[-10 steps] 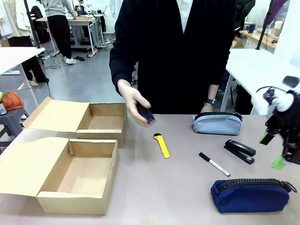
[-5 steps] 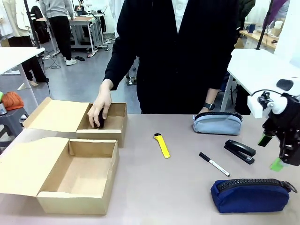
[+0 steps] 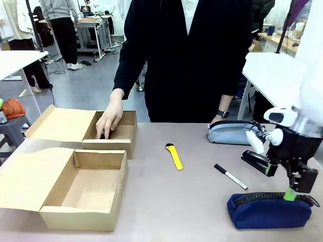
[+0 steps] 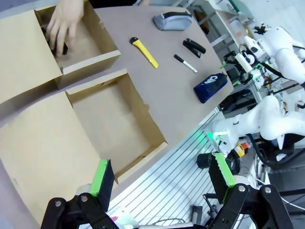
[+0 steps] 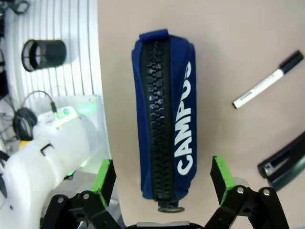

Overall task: Place items inside the box.
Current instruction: Pick up a Pencil pouch or Stapler and place it inside the Mailer Box closest to the robot.

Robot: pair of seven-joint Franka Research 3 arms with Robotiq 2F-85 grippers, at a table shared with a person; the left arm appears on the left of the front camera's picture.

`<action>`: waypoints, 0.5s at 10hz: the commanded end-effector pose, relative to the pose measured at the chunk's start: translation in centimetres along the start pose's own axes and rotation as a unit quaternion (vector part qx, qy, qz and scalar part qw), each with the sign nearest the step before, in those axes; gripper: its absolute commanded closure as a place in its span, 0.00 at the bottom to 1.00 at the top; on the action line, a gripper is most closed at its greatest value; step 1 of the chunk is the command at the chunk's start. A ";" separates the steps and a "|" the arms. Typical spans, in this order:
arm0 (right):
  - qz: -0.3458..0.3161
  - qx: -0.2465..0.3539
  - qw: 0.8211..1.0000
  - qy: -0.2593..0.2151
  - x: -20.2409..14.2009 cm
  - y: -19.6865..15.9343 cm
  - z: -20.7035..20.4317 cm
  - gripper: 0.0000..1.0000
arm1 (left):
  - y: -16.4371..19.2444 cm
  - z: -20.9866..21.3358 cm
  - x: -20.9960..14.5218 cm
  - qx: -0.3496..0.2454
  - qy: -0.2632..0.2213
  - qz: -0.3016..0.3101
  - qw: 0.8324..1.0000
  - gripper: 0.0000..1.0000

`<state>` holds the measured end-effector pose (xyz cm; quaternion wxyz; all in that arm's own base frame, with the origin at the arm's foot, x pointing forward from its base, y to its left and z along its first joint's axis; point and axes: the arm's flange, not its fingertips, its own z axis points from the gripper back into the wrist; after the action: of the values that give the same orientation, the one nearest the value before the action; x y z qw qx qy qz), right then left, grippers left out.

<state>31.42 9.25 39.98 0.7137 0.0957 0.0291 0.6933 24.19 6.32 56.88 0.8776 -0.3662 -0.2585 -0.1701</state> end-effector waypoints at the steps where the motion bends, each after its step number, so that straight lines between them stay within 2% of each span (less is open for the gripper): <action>1: -0.002 -0.021 0.998 0.053 -0.8 2.7 -6.5 0.00 | -0.1 0.0 0.2 -0.004 -0.009 -0.010 1.000 0.00; 4: 0.032 -0.008 0.996 0.081 0.6 3.6 -9.0 0.00 | -0.1 0.0 0.2 -0.004 -0.009 -0.010 1.000 0.00; 5: 0.023 -0.015 0.994 0.101 0.8 3.7 -9.4 0.00 | -0.1 0.0 0.2 -0.004 -0.009 -0.010 1.000 0.00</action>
<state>32.04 13.01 35.30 0.6810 0.0517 0.0886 0.7250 24.19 6.33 56.89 0.8776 -0.3660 -0.2587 -0.1701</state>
